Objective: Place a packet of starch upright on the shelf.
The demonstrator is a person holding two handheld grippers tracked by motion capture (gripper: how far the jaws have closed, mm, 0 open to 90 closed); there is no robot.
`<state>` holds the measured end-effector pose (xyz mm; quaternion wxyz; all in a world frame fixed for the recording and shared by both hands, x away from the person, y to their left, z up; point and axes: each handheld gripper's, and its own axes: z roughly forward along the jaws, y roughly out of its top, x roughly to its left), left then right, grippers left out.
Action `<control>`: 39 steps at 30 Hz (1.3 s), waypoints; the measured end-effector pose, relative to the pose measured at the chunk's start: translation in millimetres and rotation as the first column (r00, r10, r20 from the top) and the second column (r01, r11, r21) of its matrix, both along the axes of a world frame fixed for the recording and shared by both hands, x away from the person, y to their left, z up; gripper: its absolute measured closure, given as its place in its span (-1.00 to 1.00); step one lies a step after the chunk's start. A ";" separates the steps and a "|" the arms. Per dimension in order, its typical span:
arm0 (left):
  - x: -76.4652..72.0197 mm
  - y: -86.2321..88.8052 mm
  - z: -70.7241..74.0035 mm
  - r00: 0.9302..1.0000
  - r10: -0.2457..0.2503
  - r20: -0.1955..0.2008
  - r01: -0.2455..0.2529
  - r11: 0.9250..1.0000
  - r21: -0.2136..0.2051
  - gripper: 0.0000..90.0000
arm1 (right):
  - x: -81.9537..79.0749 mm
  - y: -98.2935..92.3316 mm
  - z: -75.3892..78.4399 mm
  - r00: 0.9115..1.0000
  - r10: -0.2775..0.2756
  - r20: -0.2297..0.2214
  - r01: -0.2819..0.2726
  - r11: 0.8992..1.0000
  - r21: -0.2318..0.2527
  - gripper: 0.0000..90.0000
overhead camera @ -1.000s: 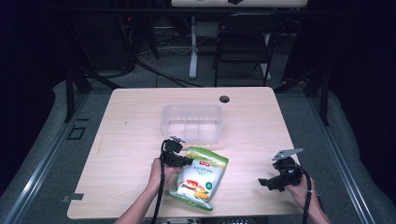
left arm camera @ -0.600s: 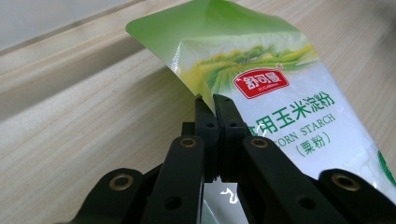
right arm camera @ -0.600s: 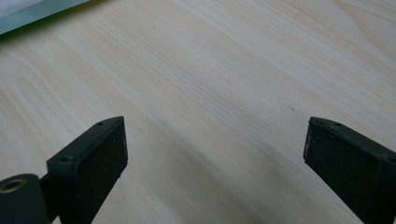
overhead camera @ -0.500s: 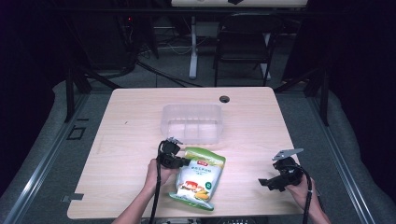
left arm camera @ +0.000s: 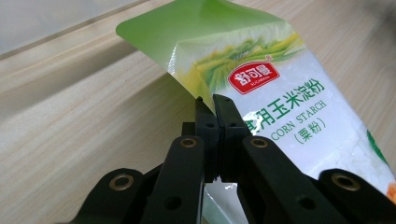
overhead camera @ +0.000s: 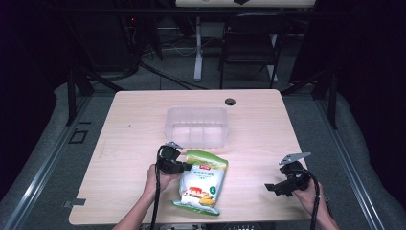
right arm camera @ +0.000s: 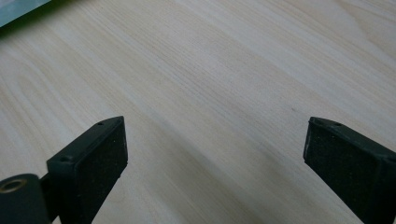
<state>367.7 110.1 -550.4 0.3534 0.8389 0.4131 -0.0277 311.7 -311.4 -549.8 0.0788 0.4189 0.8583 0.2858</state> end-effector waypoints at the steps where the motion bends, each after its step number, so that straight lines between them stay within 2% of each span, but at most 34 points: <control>1: 0.0 0.0 0.0 1.000 0.000 0.000 0.000 1.000 0.000 1.00 | 0.0 0.0 0.0 1.000 0.000 0.000 0.000 1.000 0.000 -0.87; 4: -1.1 3.9 1.4 1.000 0.012 0.007 -0.012 1.000 -0.001 1.00 | 0.0 -0.1 0.1 1.000 0.002 -0.002 -0.002 1.000 -0.001 -0.87; 9: -2.0 7.5 5.0 1.000 0.002 0.009 -0.002 1.000 0.017 1.00 | 0.2 -0.3 -0.5 1.000 -0.004 0.000 0.004 1.000 0.004 -0.87; 13: -4.6 12.8 9.1 1.000 0.010 0.019 -0.010 1.000 0.004 1.00 | 0.4 -0.7 -0.3 1.000 -0.002 -0.003 0.002 1.000 0.006 -0.87; 18: -7.7 23.4 14.1 0.998 0.055 0.043 -0.054 0.998 -0.013 1.00 | 0.4 -1.1 0.5 1.000 0.005 -0.006 -0.005 1.000 -0.001 -0.87; 21: -8.6 26.2 16.2 0.997 0.058 0.047 -0.057 0.998 -0.011 1.00 | 0.1 -1.0 0.5 1.000 0.003 -0.004 -0.003 1.000 0.002 -0.87; 22: -9.6 28.8 18.0 0.996 0.069 0.053 -0.068 0.997 -0.022 1.00 | 0.1 -1.0 0.6 1.000 0.003 -0.004 -0.003 1.000 0.001 -0.87; 33: -16.6 35.0 28.1 0.993 0.088 0.081 -0.083 0.995 -0.057 1.00 | 0.5 -1.3 0.6 1.000 0.004 -0.004 -0.004 1.000 -0.004 -0.87; 34: -19.5 35.8 31.2 0.991 0.092 0.096 -0.086 0.994 -0.059 1.00 | 0.4 -1.1 0.5 1.000 0.005 -0.005 -0.005 1.000 0.001 -0.87; 39: -24.2 38.6 37.3 0.988 0.097 0.116 -0.089 0.993 -0.074 1.00 | 0.7 -0.8 0.1 1.000 -0.001 -0.002 0.001 1.000 -0.002 -0.87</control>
